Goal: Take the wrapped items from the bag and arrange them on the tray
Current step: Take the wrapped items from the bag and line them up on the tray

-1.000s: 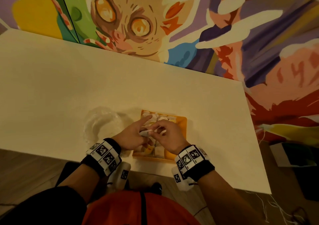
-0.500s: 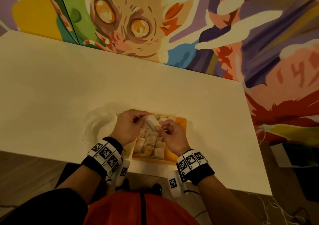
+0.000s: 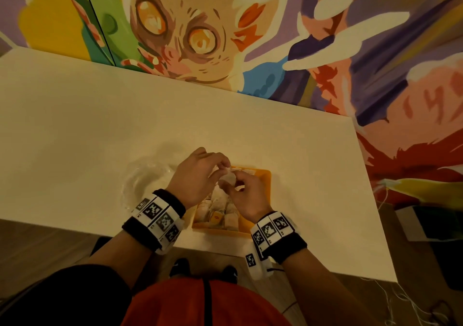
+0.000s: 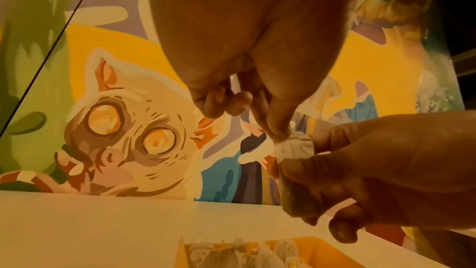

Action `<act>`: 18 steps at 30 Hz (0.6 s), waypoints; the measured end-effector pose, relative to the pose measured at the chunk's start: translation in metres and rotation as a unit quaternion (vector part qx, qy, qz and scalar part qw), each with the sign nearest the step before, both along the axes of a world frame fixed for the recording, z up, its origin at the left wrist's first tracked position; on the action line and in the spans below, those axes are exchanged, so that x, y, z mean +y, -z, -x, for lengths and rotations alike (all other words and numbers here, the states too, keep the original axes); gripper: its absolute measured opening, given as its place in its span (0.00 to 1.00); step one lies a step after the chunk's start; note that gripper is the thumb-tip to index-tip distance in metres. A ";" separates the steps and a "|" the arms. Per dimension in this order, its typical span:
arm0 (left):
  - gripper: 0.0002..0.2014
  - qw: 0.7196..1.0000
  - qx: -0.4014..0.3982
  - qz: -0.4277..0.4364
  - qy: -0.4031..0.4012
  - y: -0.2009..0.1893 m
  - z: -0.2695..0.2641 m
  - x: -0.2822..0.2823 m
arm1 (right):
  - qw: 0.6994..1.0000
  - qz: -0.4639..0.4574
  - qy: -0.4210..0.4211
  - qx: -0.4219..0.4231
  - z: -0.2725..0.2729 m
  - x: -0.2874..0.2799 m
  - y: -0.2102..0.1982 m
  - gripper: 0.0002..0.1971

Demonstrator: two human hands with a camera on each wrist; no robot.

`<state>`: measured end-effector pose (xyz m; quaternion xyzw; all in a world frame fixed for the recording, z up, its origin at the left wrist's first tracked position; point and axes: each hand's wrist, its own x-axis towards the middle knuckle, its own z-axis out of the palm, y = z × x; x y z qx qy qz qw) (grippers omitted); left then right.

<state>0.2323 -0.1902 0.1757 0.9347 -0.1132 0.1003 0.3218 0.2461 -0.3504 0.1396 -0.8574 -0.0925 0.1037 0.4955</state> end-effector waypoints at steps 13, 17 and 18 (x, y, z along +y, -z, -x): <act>0.08 0.985 0.143 0.048 -0.079 0.029 0.010 0.005 | 0.981 0.183 0.027 0.059 -0.015 -0.028 -0.002 0.10; 0.11 0.965 0.231 0.026 -0.121 0.044 0.017 0.006 | 0.944 0.310 0.039 0.107 -0.026 -0.033 0.005 0.08; 0.12 0.961 0.246 0.019 -0.126 0.047 0.018 0.005 | 0.935 0.325 0.053 0.128 -0.029 -0.032 0.007 0.07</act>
